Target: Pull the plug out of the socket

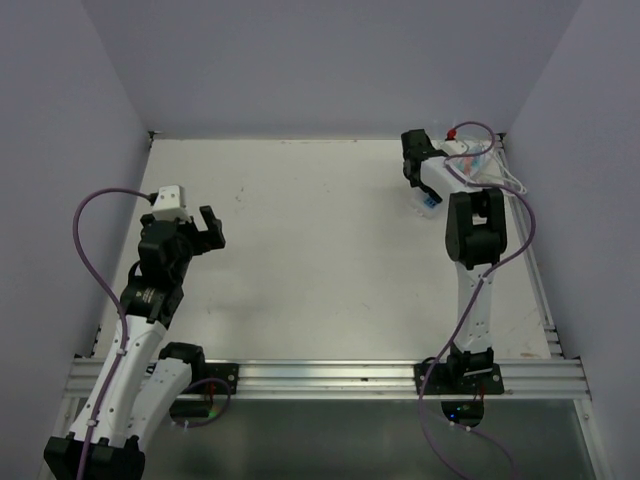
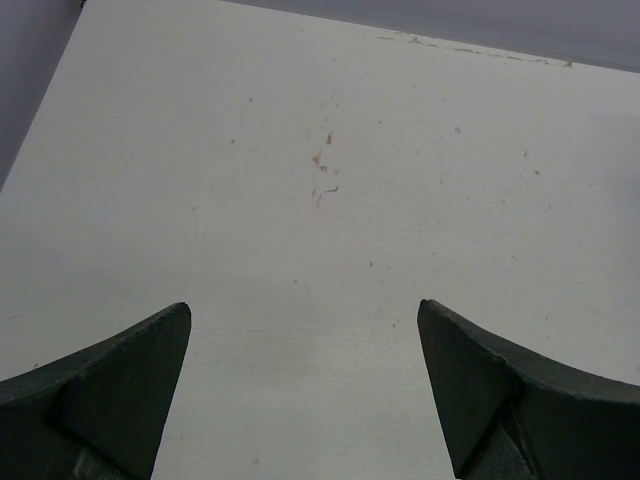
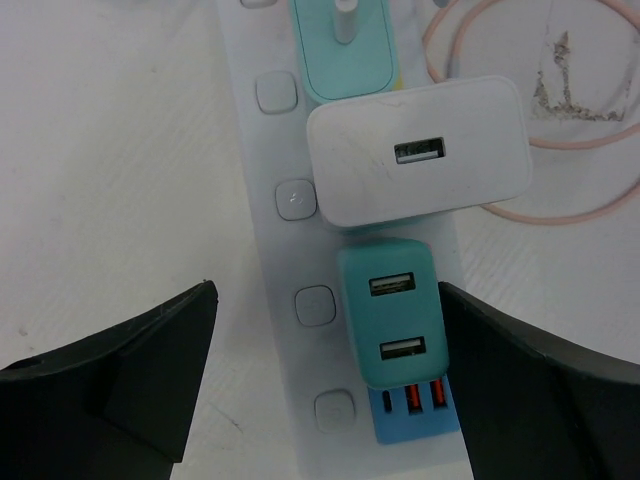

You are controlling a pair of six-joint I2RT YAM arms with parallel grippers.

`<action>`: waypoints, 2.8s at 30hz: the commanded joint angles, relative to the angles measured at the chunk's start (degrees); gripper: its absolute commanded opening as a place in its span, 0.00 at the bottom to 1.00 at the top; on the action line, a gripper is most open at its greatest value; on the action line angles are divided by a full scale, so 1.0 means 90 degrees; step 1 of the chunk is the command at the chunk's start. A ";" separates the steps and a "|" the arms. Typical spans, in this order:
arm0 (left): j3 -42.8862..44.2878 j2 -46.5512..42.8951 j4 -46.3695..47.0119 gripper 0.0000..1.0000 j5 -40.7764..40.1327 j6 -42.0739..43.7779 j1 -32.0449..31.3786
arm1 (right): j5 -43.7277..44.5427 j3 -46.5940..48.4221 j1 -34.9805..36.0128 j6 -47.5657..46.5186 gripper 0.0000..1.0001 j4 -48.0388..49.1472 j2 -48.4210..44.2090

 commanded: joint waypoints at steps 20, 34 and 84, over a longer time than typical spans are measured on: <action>-0.0035 -0.0161 0.0360 1.00 0.0062 -0.0032 -0.0045 | -0.0444 -0.1810 -0.0030 -0.1062 0.99 0.0138 -0.1829; -0.0054 -0.0190 0.0350 1.00 0.0062 -0.0032 -0.0064 | -0.1020 -0.2230 -0.0176 -0.0661 0.98 0.0099 -0.1487; -0.0074 0.0278 -0.0001 0.99 0.0374 -0.0626 -0.0035 | -0.3735 -0.5062 0.6015 -0.2692 0.66 0.2091 -0.3644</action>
